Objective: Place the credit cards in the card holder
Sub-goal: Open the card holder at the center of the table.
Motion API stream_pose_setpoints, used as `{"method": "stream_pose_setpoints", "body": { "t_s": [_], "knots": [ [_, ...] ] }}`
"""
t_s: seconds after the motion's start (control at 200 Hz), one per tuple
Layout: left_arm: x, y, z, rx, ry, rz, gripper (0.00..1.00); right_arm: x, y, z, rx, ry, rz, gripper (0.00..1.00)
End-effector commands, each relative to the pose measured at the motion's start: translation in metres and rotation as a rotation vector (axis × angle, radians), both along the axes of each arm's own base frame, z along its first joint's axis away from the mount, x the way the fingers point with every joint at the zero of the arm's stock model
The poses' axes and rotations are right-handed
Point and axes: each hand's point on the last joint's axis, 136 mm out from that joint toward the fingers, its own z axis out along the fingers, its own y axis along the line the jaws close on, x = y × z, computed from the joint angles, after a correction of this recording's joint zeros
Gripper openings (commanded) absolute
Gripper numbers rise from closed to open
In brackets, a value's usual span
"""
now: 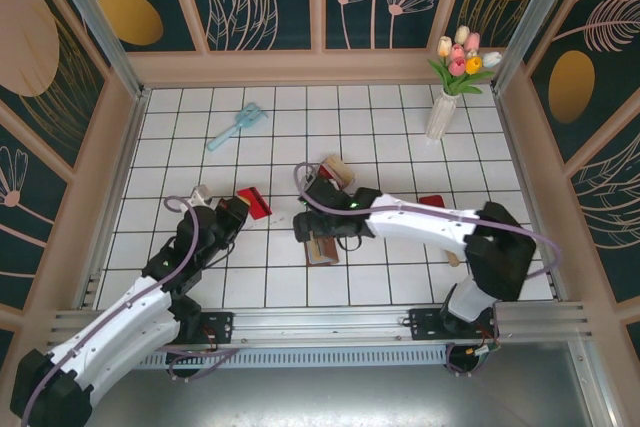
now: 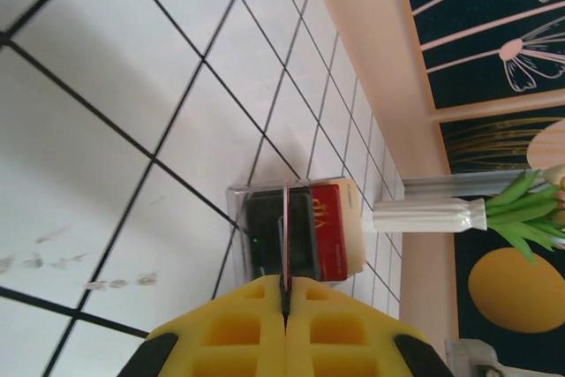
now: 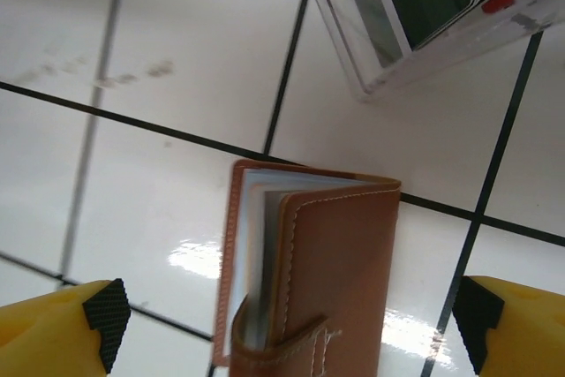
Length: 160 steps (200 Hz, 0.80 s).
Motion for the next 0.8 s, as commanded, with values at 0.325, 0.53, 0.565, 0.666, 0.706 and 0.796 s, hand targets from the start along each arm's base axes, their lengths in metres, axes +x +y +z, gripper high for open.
{"method": "stream_pose_setpoints", "body": {
  "t_s": [0.325, 0.53, 0.565, 0.666, 0.706, 0.796],
  "knots": [
    [0.001, -0.006, -0.014, 0.042, 0.037, -0.041, 0.05, -0.002, -0.027, -0.006, -0.137, -0.039, -0.086, 0.61],
    [0.009, -0.04, -0.008, 0.051, 0.017, -0.208, 0.06, 0.003, -0.048, -0.004, -0.023, 0.015, -0.116, 0.33],
    [0.01, -0.048, -0.007, 0.053, 0.016, -0.243, 0.07, 0.003, -0.05, -0.006, 0.01, 0.035, -0.109, 0.3],
    [0.012, -0.075, 0.002, 0.045, -0.007, -0.359, 0.06, 0.003, -0.056, -0.006, 0.093, 0.061, -0.102, 0.32],
    [0.012, -0.086, 0.005, 0.044, -0.012, -0.397, 0.06, 0.004, -0.061, -0.008, 0.11, 0.072, -0.109, 0.33],
    [0.007, -0.11, 0.01, 0.029, -0.025, -0.472, 0.07, 0.006, -0.073, -0.013, 0.139, 0.098, -0.13, 0.34]
  ]
}}
